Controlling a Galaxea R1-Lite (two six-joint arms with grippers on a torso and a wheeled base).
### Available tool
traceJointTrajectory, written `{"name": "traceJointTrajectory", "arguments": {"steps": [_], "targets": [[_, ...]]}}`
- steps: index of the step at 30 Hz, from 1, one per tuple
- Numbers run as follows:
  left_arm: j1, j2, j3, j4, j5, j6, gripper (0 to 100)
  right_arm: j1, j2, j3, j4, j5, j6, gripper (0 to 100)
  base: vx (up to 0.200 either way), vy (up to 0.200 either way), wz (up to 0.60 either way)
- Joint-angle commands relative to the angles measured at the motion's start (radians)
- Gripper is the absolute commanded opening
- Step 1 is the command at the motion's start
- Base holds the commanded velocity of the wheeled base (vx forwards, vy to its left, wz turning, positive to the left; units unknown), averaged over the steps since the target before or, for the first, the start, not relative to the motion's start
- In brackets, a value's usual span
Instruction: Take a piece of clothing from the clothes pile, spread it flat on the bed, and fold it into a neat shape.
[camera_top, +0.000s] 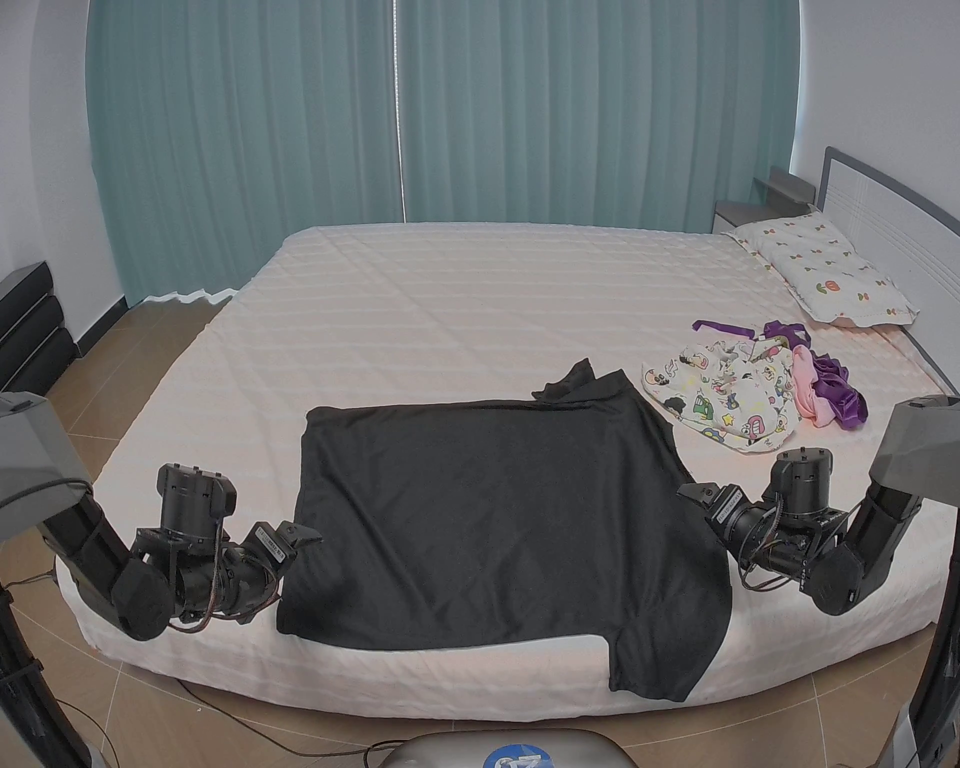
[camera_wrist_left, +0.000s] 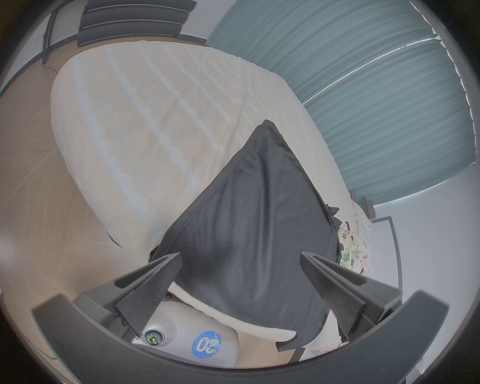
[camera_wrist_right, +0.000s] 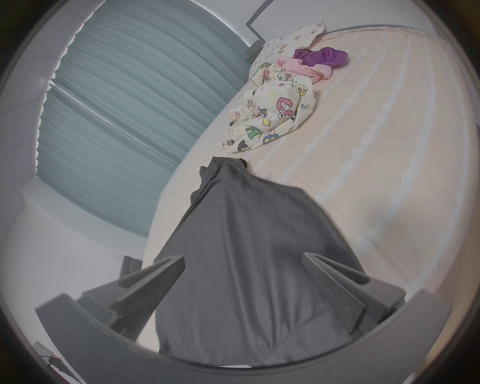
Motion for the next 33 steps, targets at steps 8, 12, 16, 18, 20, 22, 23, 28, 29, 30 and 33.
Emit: {"name": "traceJointTrajectory", "arguments": {"steps": [8,12,16,18,20,22,23,28,29,30,33], "targets": [[-0.027,0.212,0.047,-0.194,0.099,0.002,100,0.010,0.049,0.103,-0.133,0.024,-0.003,100,0.000,0.000,0.00],[-0.033,0.241,0.041,-0.235,0.111,0.004,100,0.010,0.052,0.106,-0.133,0.026,-0.003,100,0.000,0.000,0.00],[-0.035,0.247,0.039,-0.241,0.113,0.004,100,0.010,0.062,0.105,-0.134,0.026,-0.003,100,0.000,0.000,0.00],[-0.035,0.249,0.039,-0.241,0.113,0.004,100,0.010,0.062,0.105,-0.134,0.026,-0.003,100,0.000,0.000,0.00],[-0.035,0.252,0.039,-0.243,0.121,0.004,100,0.010,0.062,0.105,-0.134,0.026,-0.003,100,0.000,0.000,0.00],[-0.035,0.257,0.034,-0.243,0.133,0.008,100,0.010,0.062,0.105,-0.134,0.026,-0.003,100,0.000,0.000,0.00],[-0.035,0.261,0.031,-0.243,0.136,0.012,100,0.010,0.062,0.105,-0.134,0.026,-0.003,100,0.000,0.000,0.00],[-0.036,0.299,-0.009,-0.244,0.179,0.039,100,0.010,0.063,0.102,-0.134,0.026,-0.002,100,0.000,0.000,0.00],[-0.036,0.303,-0.015,-0.244,0.180,0.039,100,0.010,0.063,0.100,-0.134,0.026,-0.002,100,0.000,0.000,0.00],[-0.036,0.304,-0.018,-0.244,0.180,0.039,100,0.010,0.063,0.100,-0.134,0.026,-0.002,100,0.000,0.000,0.00],[-0.039,0.306,-0.028,-0.243,0.180,0.039,100,0.010,0.065,0.099,-0.134,0.026,-0.002,100,0.000,0.000,0.00]]}}
